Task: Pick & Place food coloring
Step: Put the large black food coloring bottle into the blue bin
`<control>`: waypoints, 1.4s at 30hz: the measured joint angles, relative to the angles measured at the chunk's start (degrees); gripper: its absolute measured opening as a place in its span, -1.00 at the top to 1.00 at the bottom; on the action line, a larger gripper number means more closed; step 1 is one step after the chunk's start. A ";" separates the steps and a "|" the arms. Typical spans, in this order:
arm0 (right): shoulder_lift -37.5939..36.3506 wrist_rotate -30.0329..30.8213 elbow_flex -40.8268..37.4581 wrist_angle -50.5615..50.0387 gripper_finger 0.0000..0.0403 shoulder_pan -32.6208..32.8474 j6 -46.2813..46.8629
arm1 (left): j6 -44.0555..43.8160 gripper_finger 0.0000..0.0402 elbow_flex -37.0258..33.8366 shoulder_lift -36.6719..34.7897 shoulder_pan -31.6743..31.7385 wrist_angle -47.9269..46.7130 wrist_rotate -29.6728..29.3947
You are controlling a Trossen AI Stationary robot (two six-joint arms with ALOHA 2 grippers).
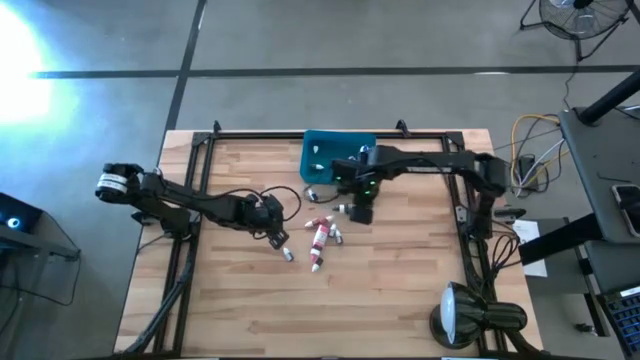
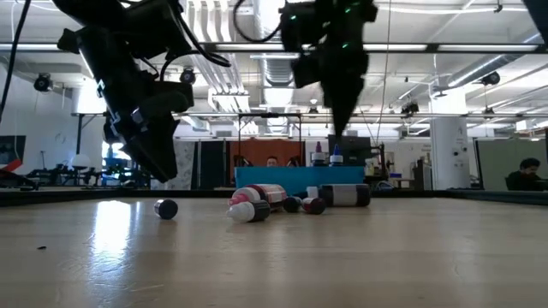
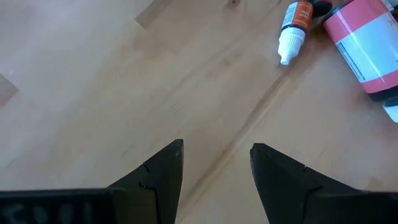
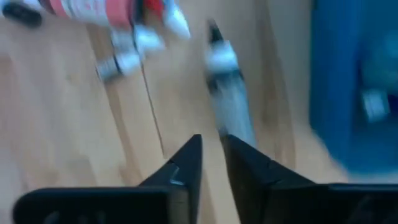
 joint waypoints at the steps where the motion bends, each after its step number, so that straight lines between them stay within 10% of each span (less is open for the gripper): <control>1: 1.48 -0.31 0.57 1.86 0.62 0.04 -1.56 | 0.00 0.19 0.00 0.00 0.02 0.02 -0.08; 12: 16.80 1.89 10.09 7.01 0.03 0.18 -16.63 | -4.46 0.19 -2.27 -0.01 0.02 -0.08 -0.20; 42: 16.57 11.83 4.85 9.51 0.07 -0.77 -19.04 | -6.82 0.19 -5.55 -0.11 0.44 0.70 -2.58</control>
